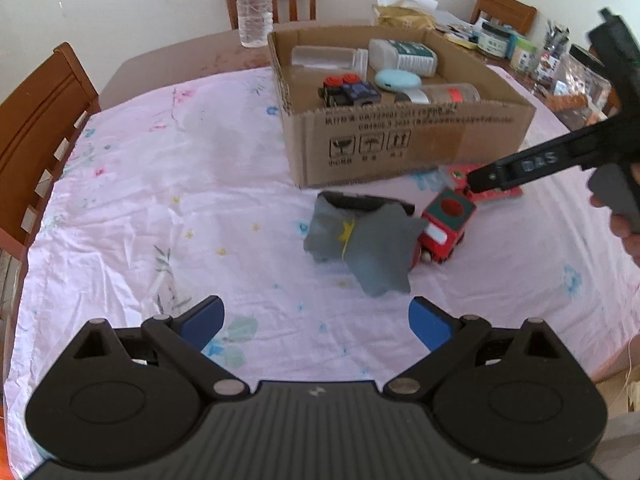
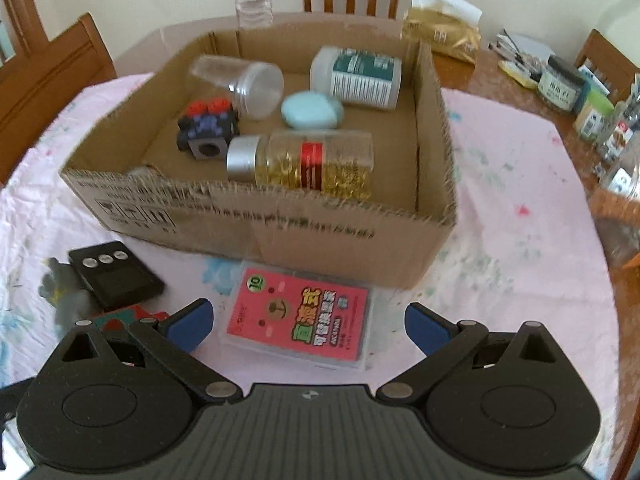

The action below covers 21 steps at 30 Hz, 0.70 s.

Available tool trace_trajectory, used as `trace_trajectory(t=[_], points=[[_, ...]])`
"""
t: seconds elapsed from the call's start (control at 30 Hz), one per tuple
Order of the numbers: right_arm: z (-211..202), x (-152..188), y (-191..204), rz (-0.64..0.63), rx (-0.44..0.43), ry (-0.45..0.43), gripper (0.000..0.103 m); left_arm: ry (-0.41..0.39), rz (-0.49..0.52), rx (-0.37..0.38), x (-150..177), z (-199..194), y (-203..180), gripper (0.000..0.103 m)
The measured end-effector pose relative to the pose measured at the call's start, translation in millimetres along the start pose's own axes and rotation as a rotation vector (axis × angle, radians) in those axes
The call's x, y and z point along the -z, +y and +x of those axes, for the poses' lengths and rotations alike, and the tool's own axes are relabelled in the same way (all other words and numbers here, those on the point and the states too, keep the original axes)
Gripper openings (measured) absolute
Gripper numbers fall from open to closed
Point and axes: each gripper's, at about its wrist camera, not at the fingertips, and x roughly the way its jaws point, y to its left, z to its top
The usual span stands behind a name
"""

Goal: Organize rigid objects
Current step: 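Grasp the grey elephant toy with left tool while right tool grasps the pink card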

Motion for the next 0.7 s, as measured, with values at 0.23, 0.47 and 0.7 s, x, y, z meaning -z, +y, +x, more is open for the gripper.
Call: trace_trajectory(t=[0.23,0.47,0.7], points=[[23.0,-7.8,8.8,0.022,0.009,0.005,0.103,0.024,-0.033,0.010,7.3,4.6,10.1,0.098],[31.9,-7.1,-3.5,-0.002,0.029,0.028,0.103,0.049,-0.042,0.007,5.6,16.3,2.3,0.098],[25.9,3.2,-32.7,-0.035,0.027,0.022,0.103,0.062,0.012,0.003,-5.9,31.9,-19.2,0.098]])
